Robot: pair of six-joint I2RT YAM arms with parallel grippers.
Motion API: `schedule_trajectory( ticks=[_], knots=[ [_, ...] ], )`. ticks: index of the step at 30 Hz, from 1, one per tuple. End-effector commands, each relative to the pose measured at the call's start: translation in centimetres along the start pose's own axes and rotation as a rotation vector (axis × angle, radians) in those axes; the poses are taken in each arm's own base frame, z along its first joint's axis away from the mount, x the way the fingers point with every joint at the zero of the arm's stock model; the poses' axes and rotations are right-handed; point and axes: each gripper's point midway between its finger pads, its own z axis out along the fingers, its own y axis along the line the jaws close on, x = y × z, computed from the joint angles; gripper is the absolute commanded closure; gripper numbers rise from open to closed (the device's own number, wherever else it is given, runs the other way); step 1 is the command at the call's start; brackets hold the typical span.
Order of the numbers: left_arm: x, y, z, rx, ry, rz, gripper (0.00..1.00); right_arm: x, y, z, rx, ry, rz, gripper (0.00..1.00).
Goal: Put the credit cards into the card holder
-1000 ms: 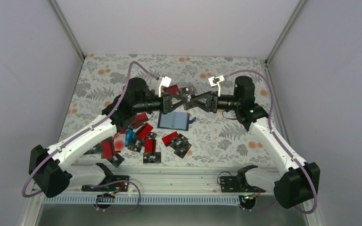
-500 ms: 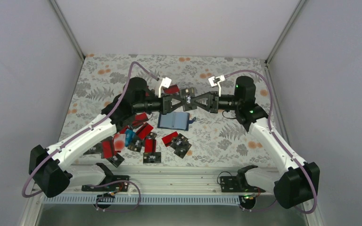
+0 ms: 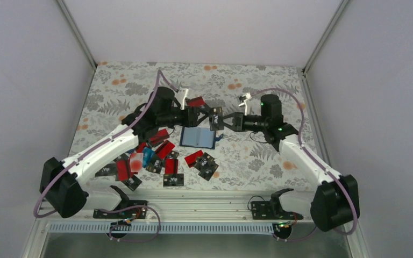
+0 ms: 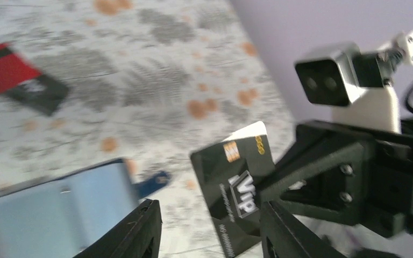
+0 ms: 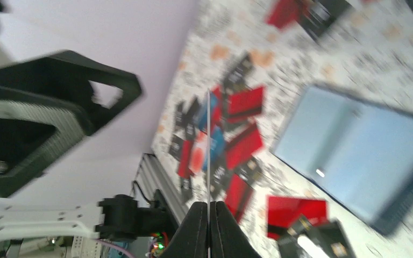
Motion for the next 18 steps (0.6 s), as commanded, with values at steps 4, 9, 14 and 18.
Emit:
schedule_trajectory(
  ticks=[4,9,14,18],
  knots=[
    [2.1,10.2,3.2,-0.405,0.087,0.017,0.57,3.6,-7.6,3.4,0.170,0.118,0.212,0.96],
    [3.0,14.7,4.5,-0.503,0.155,-0.027,0.66,4.4,-9.5,5.9,0.175,0.199,0.252,0.96],
    [4.0,17.3,5.3,-0.511,0.201,-0.059,0.71,5.3,-10.8,8.0,0.168,0.266,0.269,0.96],
    [5.0,18.9,5.7,-0.529,0.243,-0.065,0.75,5.4,-11.4,9.1,0.168,0.286,0.274,0.96]
  ],
)
